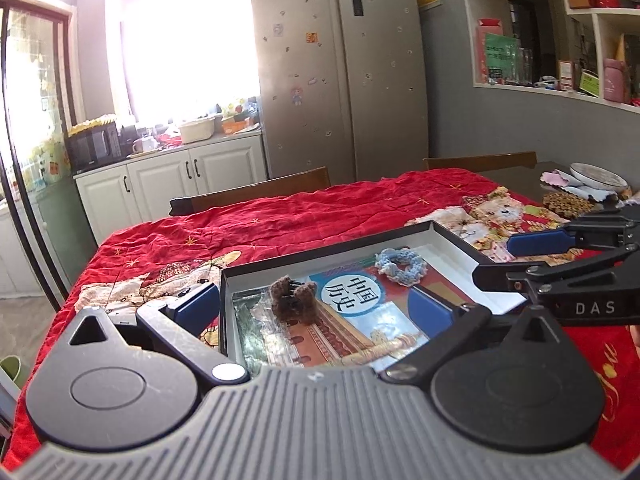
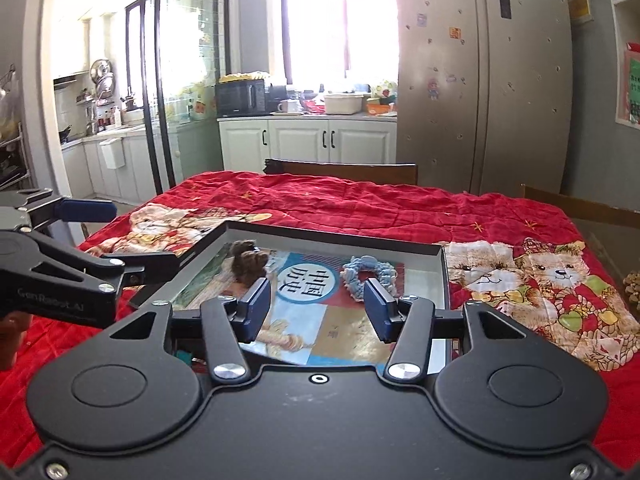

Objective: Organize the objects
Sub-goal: 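Withdraw both tools from the box back toward the remaining items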

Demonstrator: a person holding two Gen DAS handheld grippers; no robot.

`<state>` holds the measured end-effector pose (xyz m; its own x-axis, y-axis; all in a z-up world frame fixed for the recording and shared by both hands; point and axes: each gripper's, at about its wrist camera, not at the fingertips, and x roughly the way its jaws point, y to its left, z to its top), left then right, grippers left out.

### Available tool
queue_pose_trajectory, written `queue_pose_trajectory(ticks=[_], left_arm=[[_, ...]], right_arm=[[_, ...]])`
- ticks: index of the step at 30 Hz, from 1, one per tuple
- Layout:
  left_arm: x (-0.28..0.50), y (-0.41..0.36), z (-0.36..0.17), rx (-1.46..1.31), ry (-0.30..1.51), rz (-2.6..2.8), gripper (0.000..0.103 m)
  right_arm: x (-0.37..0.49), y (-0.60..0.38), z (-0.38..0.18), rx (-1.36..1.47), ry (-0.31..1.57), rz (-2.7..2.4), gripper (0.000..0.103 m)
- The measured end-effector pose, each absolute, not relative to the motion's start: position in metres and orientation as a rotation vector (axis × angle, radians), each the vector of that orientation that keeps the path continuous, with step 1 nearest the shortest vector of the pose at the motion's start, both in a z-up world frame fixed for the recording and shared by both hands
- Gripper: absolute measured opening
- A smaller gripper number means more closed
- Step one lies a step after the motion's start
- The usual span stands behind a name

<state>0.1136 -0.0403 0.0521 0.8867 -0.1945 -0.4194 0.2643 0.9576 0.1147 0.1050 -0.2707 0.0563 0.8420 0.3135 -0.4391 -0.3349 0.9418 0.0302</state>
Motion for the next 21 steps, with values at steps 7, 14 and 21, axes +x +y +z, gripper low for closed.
queue_pose_trajectory(ticks=[7,14,21], left_arm=[[0.086,-0.037,0.055,0.191,0.391,-0.261,0.103],[0.066,-0.033,0.049,0.192,0.399,-0.276,0.103],[0.048,-0.033,0.037,0.208,0.422,-0.298,0.103]], right_arm=[[0.071,-0.270,0.062,-0.054,0.426,0.368,0.054],[0.043,-0.270,0.062,-0.073,0.413,0.388,0.065],[0.019,-0.268,0.054,-0.077,0.429,0.409,0.073]])
